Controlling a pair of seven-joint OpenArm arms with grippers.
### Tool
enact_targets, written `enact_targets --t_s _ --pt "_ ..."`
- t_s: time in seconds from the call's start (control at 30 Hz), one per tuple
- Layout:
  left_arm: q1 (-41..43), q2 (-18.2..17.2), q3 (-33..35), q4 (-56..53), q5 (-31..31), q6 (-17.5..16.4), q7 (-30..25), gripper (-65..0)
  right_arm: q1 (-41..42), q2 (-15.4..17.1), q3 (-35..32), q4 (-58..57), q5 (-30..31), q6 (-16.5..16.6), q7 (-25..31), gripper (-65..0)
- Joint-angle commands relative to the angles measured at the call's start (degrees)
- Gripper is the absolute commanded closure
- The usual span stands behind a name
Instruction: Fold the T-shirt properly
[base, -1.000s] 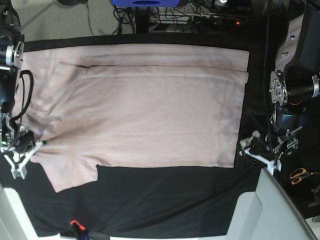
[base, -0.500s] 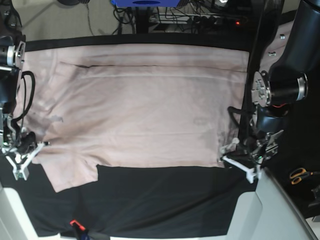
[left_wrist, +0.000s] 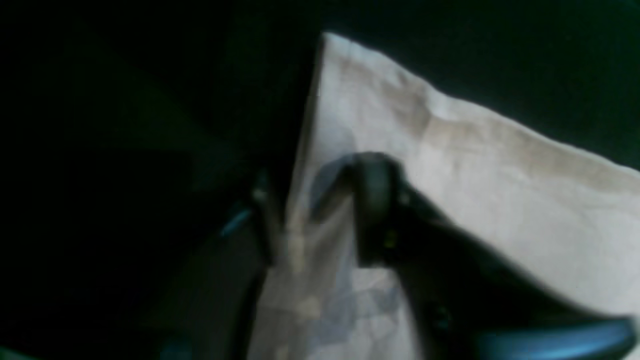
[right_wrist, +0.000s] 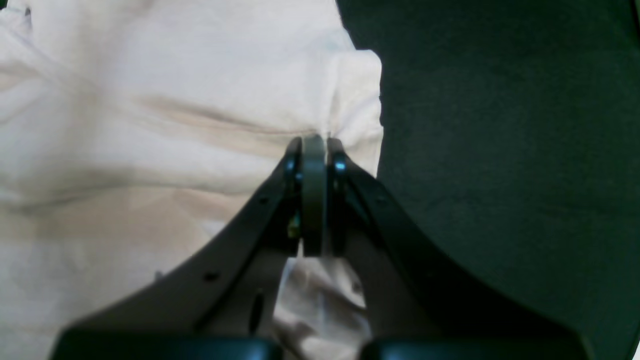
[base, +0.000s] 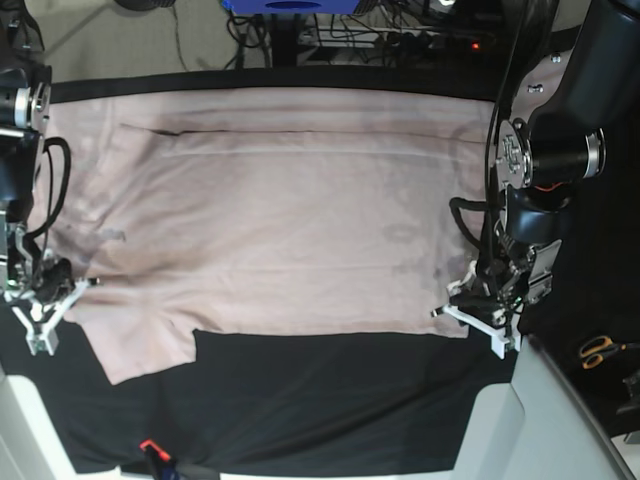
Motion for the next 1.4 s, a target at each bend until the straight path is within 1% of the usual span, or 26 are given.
enact_targets --t_s 0.0,0.07,0.2,0.3,0.37,0.53,0.63,0.77,0.9,1.03,1.1,1.37 --pt "-0.12 0.34 0.26 -0.25 0.15 -0.16 4.00 -12.0 1.70 1.08 0.29 0.97 0.41 -0.14 1.09 -0.2" --pt "-0.12 0.34 0.35 -0.25 0.15 -0.16 4.00 0.0 1.70 1.08 0.29 0.97 0.41 -0.14 1.18 -0.2" --pt "-0.21 0.34 0.17 0.10 0.24 -0.16 4.00 0.0 1.70 1.08 0.29 0.97 0.41 -0.14 1.18 -0.2" --pt "0.40 0.26 0.26 3.62 0.41 -0.16 4.62 0.0 1.70 1.08 0.29 0.97 0.41 -0.14 1.18 -0.2" --pt "1.63 -0.27 0.17 7.14 0.32 -0.16 7.34 0.0 1.70 1.08 0.29 0.97 0.41 -0.14 1.18 -0.2" --pt "7.70 -0.45 0.08 22.61 0.15 0.10 15.08 0.0 1.70 1.08 0.29 0.97 0.41 -0.14 1.18 -0.2" --pt "11.66 -0.54 -0.01 30.78 0.41 0.10 17.89 0.0 1.70 1.08 0.29 0.97 0.41 -0.14 1.18 -0.2" --pt "15.17 -1.24 -0.01 37.47 0.32 0.10 21.15 0.0 1.70 1.08 0.29 0.97 0.41 -0.14 1.18 -0.2" --pt "17.72 -1.33 -0.09 38.35 0.41 0.19 21.59 0.0 1.70 1.08 0.29 0.97 0.41 -0.14 1.18 -0.2" --pt "19.57 -1.24 -4.14 38.52 0.41 0.19 21.59 0.0 1.70 1.08 0.29 0.97 0.41 -0.14 1.18 -0.2" --pt "19.57 -1.33 -5.10 38.35 0.50 0.19 21.59 0.0 1.70 1.08 0.29 0.97 0.41 -0.14 1.18 -0.2" --pt "19.57 -1.33 -5.28 38.35 0.50 0.19 21.59 0.0 1.62 0.99 0.29 0.97 0.41 -0.14 1.09 -0.2"
